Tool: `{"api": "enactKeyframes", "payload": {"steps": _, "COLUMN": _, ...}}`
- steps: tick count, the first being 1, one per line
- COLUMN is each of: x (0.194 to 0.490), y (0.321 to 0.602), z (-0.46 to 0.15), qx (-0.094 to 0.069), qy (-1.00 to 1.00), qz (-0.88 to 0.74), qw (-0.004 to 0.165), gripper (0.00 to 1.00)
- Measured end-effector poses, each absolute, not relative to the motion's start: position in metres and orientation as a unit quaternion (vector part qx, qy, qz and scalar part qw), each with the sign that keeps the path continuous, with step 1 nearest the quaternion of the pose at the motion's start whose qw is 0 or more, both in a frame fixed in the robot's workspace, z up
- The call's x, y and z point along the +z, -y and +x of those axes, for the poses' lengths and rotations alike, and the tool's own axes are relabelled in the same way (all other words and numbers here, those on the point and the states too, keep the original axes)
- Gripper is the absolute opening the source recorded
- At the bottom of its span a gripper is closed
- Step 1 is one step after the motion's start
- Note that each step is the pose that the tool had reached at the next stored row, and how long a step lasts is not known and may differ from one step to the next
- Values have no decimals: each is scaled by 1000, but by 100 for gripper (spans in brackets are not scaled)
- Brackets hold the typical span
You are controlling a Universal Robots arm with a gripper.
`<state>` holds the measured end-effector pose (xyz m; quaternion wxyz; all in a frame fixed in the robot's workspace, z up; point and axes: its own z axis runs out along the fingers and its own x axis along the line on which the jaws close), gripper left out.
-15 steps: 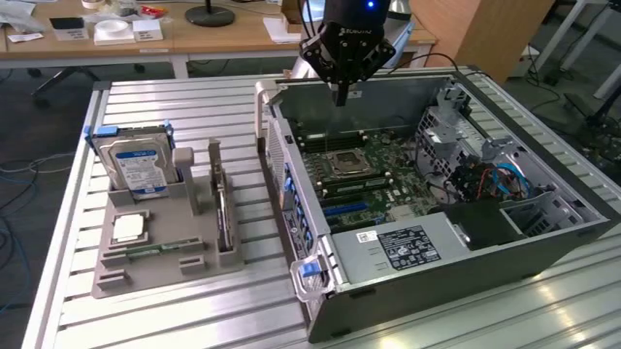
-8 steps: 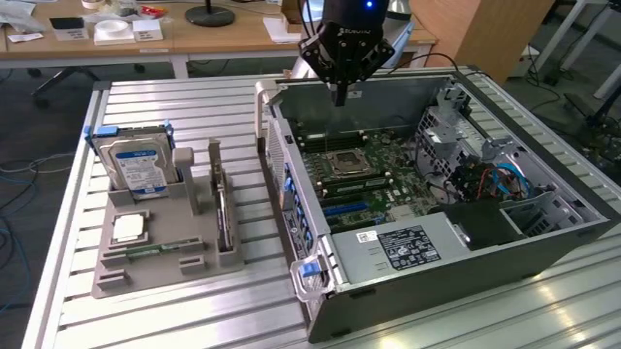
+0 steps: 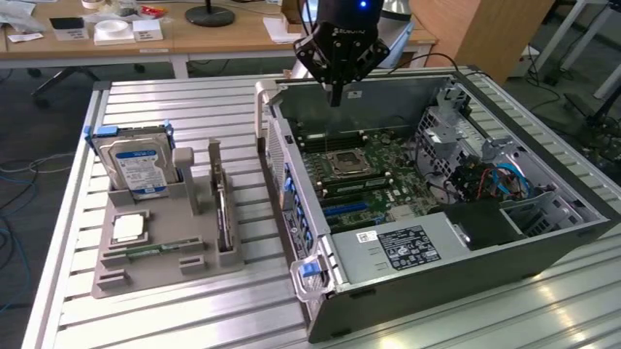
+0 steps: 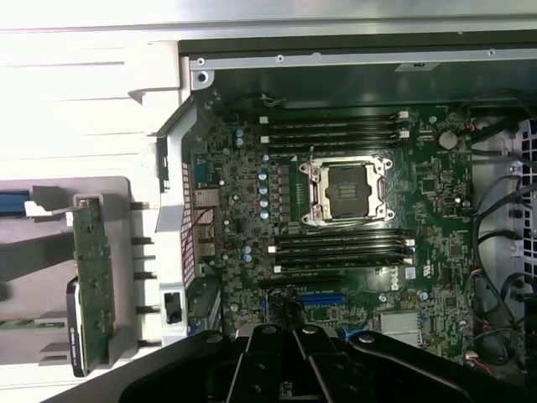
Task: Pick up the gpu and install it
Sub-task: 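Reach for the gpu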
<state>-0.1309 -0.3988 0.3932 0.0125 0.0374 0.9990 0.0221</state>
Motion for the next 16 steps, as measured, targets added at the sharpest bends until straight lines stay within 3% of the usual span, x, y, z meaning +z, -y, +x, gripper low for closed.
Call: {"api": "enactKeyframes", "payload": {"steps": 16, "x": 393, "y": 399, "z": -150, "qx": 22, "qy": -999, "qz": 37, "qw": 12, "gripper": 11}}
